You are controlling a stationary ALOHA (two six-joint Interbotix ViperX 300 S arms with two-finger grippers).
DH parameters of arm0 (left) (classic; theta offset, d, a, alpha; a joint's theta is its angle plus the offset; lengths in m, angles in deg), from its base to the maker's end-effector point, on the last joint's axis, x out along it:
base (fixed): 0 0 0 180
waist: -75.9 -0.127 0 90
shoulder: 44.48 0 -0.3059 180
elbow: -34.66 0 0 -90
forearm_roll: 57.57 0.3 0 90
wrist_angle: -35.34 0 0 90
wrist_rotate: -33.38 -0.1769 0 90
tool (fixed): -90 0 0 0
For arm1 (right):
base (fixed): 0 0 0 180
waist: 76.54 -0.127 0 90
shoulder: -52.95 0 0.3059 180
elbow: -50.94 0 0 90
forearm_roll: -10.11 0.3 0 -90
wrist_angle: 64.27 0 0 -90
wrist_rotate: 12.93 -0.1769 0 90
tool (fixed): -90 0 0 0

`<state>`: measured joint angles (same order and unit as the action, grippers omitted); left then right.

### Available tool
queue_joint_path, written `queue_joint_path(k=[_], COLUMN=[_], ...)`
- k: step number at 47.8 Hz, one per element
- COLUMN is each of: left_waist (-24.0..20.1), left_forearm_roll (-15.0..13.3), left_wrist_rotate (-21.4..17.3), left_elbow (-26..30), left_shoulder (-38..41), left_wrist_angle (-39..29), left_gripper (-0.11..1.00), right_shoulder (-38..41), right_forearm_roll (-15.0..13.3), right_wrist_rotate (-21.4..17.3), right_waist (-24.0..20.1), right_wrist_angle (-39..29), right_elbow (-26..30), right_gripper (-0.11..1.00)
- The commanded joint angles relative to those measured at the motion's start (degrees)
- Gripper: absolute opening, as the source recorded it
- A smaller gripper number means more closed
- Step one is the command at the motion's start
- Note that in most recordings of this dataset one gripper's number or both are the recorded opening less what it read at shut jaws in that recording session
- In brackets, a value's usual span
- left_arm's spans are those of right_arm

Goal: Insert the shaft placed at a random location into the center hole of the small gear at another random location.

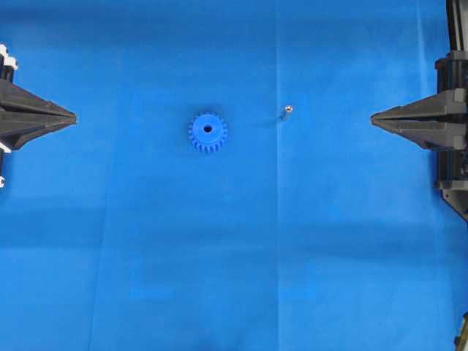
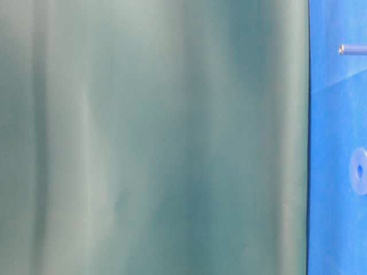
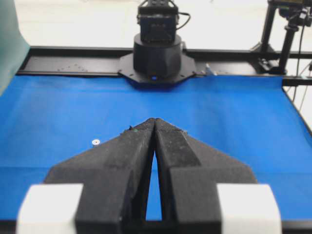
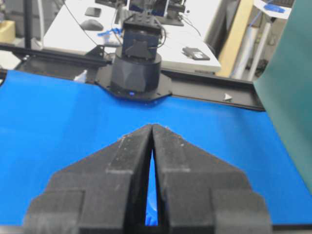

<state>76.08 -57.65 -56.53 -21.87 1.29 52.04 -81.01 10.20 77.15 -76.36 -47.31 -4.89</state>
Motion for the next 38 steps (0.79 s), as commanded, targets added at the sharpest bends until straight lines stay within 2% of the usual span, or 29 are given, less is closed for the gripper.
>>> queue_joint_path(k=[1, 6, 13, 27, 33, 38], left_waist=[0.09, 0.09, 0.09, 0.09, 0.09, 0.09], left_forearm_roll=[0.09, 0.09, 0.18, 0.18, 0.26, 0.18], left_wrist_rotate=[0.62, 0.70, 0.53, 0.18, 0.18, 0.18], left_elbow=[0.70, 0.70, 0.70, 0.70, 0.62, 0.62], left_shoulder=[0.09, 0.00, -0.18, -0.26, -0.35, -0.35], left_wrist_angle=[-0.26, -0.35, -0.44, -0.44, -0.44, -0.44], left_gripper=[0.00, 0.00, 0.00, 0.00, 0.00, 0.00], right_shoulder=[0.26, 1.32, 2.11, 8.09, 12.39, 17.05], right_forearm_roll=[0.09, 0.09, 0.26, 2.64, 3.78, 4.04], right_wrist_rotate=[-0.53, -0.44, -0.44, -0.53, -0.53, -0.53], right_waist=[-0.09, -0.09, 0.44, 6.24, 7.73, 8.61], right_wrist_angle=[0.00, -0.88, -2.81, -2.55, -1.41, 1.67], right_elbow=[1.14, 1.76, 2.55, 1.58, 1.32, 1.23], right_gripper=[0.00, -0.05, -0.06, -0.04, 0.08, 0.33])
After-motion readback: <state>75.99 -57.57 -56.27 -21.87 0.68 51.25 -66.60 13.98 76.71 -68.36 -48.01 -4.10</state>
